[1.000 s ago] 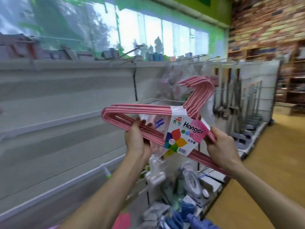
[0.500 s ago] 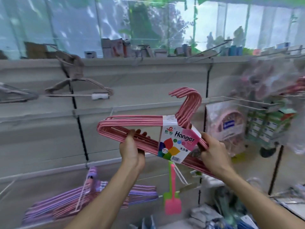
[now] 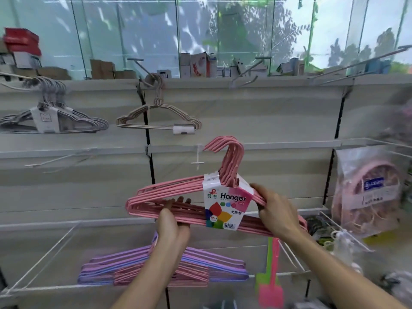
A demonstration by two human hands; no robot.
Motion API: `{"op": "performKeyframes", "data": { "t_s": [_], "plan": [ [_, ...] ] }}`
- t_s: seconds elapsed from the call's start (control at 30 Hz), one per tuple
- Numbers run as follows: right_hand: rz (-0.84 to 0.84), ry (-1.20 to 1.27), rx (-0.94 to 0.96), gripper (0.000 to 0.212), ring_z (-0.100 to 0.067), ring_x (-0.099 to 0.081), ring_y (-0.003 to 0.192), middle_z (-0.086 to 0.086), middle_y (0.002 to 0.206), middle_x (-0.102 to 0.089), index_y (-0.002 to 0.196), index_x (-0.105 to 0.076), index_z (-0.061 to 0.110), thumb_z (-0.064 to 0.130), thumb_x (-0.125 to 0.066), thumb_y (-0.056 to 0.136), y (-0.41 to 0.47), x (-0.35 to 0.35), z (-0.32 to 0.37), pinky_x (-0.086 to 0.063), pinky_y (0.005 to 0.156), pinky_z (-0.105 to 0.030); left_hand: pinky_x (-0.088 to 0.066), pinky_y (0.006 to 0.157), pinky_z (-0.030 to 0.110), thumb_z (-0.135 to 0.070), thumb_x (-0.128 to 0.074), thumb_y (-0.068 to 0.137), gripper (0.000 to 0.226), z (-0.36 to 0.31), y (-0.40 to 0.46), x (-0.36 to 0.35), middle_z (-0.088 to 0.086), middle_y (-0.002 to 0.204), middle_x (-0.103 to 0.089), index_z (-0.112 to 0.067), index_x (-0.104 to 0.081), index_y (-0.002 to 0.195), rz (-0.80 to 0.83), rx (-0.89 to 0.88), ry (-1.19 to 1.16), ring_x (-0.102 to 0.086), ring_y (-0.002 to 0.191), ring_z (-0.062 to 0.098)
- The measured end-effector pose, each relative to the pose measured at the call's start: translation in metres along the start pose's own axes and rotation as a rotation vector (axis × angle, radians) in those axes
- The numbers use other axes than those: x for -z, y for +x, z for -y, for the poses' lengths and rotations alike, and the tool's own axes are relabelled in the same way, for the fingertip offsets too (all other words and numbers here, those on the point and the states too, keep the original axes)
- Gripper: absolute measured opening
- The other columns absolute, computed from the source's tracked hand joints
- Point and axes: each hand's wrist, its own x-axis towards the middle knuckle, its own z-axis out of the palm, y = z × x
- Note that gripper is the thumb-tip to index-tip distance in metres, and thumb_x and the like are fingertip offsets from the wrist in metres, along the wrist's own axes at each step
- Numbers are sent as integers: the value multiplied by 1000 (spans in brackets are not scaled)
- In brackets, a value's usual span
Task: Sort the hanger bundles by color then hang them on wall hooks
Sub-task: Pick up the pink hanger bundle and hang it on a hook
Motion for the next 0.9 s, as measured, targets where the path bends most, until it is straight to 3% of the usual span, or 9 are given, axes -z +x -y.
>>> {"op": "performKeyframes", "data": {
  "t_s": [0.13,0.4,0.57,0.7,0.9],
  "plan": [
    [21,-40,4,77,-35,-62,107,-3,123,-69,142,-45,43,2,-51,77,22,-20,6,-49,75,-39,-50,100,49,-4,-50,94,29,0,35,8,16,121,-65,-10,-58,121,-49,48,-65,-65,107,34],
    [51,-98,-8,74,-32,-61,110,-2,125,-68,144,-44,41,2,-50,82,55,-54,4,-41,71,-35,-49,101,43,-10,-48,93,13,1,79,13,7,88,-63,-16,-59,98,-55,213,-135,-62,82,24],
    [50,-154,1,73,-31,-62,111,-1,126,-68,144,-43,43,5,-52,83,76,-67,1,-45,75,-35,-49,101,46,-11,-48,92,15,6,102,13,9,89,-62,-16,-57,102,-55,230,-172,-61,84,25],
    [29,-186,20,69,-30,-62,111,1,127,-68,145,-42,43,9,-52,87,91,-77,-2,-46,77,-35,-54,91,46,-11,-45,92,17,9,117,10,10,91,-63,-15,-59,100,-56,234,-186,-63,85,27],
    [23,-205,46,68,-28,-63,108,4,125,-68,145,-41,45,11,-53,86,114,-94,-3,-49,78,-35,-49,102,45,-9,-42,92,17,10,142,9,9,89,-62,-14,-58,92,-61,244,-238,-62,84,26]
  ]
}}
